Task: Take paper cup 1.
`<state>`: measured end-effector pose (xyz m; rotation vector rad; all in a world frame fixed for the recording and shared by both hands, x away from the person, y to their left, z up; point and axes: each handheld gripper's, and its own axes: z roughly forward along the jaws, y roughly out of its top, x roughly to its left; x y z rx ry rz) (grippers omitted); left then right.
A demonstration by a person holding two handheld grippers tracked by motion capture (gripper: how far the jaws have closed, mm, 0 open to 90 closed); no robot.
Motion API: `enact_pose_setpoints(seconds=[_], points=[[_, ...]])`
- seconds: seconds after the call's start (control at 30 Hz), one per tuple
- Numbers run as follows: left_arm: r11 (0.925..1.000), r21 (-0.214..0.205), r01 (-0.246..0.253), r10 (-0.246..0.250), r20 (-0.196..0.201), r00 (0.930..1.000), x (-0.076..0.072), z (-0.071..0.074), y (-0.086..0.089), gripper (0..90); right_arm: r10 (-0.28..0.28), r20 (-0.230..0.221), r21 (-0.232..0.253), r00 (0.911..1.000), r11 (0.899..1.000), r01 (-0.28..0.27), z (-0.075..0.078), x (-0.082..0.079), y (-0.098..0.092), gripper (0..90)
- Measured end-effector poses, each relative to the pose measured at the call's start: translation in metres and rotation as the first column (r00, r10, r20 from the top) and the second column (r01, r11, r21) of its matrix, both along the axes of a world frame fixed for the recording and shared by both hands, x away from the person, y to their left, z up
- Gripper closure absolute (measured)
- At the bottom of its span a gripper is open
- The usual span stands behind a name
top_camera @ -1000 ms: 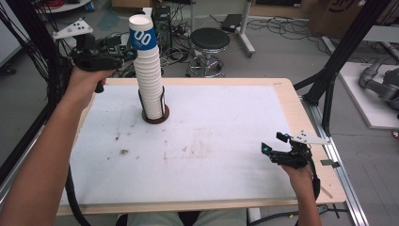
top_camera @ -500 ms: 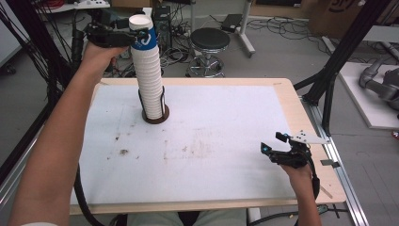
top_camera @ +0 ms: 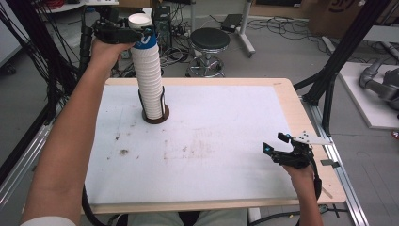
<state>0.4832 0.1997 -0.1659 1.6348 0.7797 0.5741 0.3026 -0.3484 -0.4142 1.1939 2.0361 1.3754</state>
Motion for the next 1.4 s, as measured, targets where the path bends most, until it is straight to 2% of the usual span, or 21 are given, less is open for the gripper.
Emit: enact_pose_setpoints(seconds=[0.1, 0.17, 0.33, 0.6, 0.77, 0.93, 1.13, 1.27, 1.4], points=[[1.0000, -0.002, 0.008, -0.008, 0.007, 0.9999, -0.001, 0.006, 0.001, 28.1, 0.001, 0.001, 0.001, 1.0000, 1.000, -0.001, 0.000, 0.001, 0.001, 16.2], [0.9998, -0.019, 0.006, -0.006, 0.022, 0.9997, -0.004, 0.012, 0.002, 28.4, 0.005, 0.000, -0.003, 1.0000, 1.000, -0.005, 0.000, 0.001, 0.002, 16.2], [0.9995, -0.033, 0.000, 0.002, 0.060, 0.9982, -0.011, 0.033, 0.006, 28.6, 0.008, 0.002, -0.002, 1.0000, 1.000, -0.008, 0.000, 0.002, 0.003, 16.2], [0.9960, -0.089, 0.005, 0.004, 0.102, 0.9948, -0.025, 0.067, 0.020, 28.7, 0.005, -0.004, 0.000, 1.0000, 1.000, -0.005, 0.000, 0.001, 0.003, 16.2], [0.9969, -0.078, 0.006, 0.003, 0.121, 0.9927, -0.040, 0.078, 0.035, 28.7, 0.005, -0.003, -0.001, 1.0000, 1.000, -0.005, 0.000, 0.000, 0.002, 16.2], [0.9968, -0.076, 0.025, -0.015, 0.142, 0.9897, -0.056, 0.080, 0.049, 28.8, 0.008, 0.000, 0.000, 1.0000, 1.000, -0.008, 0.000, 0.000, 0.003, 16.2], [0.9946, -0.051, 0.091, -0.081, 0.166, 0.9828, -0.080, 0.074, 0.055, 28.8, 0.009, -0.001, 0.001, 1.0000, 1.000, -0.009, 0.001, 0.000, 0.006, 16.2], [0.9885, -0.037, 0.146, -0.138, 0.174, 0.9751, -0.097, 0.061, 0.053, 28.8, 0.016, 0.000, 0.003, 0.9999, 1.000, -0.016, 0.001, 0.001, 0.008, 16.2], [0.9748, -0.023, 0.222, -0.214, 0.178, 0.9604, -0.110, 0.037, 0.045, 28.8, 0.028, 0.001, -0.001, 0.9996, 1.000, -0.028, 0.001, 0.000, 0.011, 16.2]])
